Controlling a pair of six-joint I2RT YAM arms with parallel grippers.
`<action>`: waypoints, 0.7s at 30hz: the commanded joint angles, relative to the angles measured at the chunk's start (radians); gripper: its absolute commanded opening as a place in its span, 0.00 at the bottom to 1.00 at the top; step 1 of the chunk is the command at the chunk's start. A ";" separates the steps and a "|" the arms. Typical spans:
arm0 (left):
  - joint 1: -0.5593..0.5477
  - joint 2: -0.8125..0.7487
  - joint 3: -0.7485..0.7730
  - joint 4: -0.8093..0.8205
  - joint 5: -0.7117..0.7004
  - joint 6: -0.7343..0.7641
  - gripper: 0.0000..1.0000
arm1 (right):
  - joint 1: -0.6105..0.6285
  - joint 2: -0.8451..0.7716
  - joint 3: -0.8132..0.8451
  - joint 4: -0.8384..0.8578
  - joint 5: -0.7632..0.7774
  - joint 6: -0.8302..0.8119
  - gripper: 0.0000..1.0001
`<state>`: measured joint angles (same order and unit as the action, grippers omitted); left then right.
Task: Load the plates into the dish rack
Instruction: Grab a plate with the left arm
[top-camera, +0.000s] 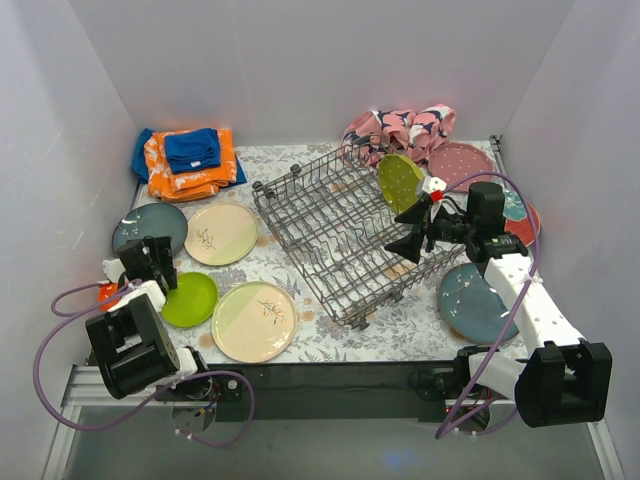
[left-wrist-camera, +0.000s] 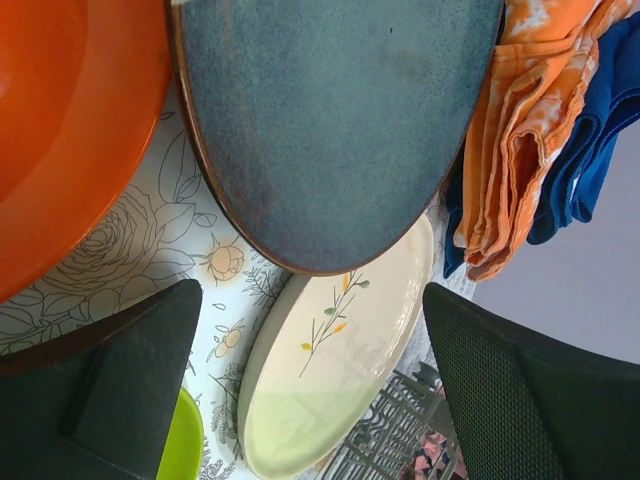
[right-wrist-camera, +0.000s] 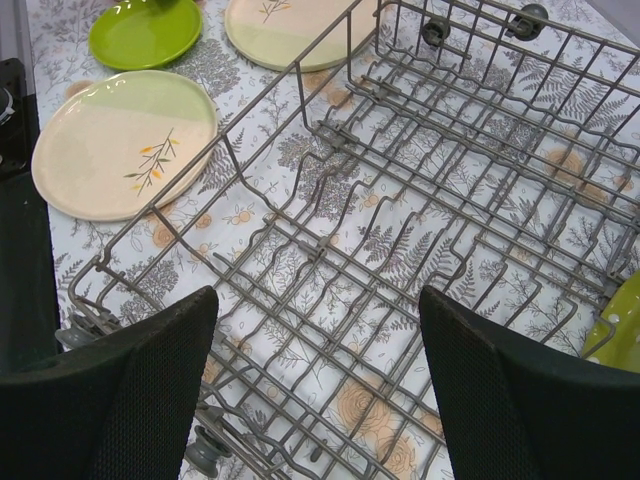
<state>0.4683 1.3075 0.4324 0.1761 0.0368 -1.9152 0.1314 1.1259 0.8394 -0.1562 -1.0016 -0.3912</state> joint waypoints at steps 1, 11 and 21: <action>0.013 0.012 -0.012 0.036 0.018 0.007 0.91 | -0.010 0.000 0.000 0.023 -0.014 0.008 0.86; 0.020 0.059 -0.020 0.085 0.035 0.001 0.89 | -0.010 0.003 0.000 0.024 -0.017 0.009 0.86; 0.023 0.111 -0.009 0.106 0.026 -0.010 0.87 | -0.015 0.000 0.000 0.024 -0.015 0.006 0.86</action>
<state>0.4850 1.3922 0.4301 0.2871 0.0711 -1.9240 0.1238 1.1309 0.8394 -0.1562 -1.0016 -0.3901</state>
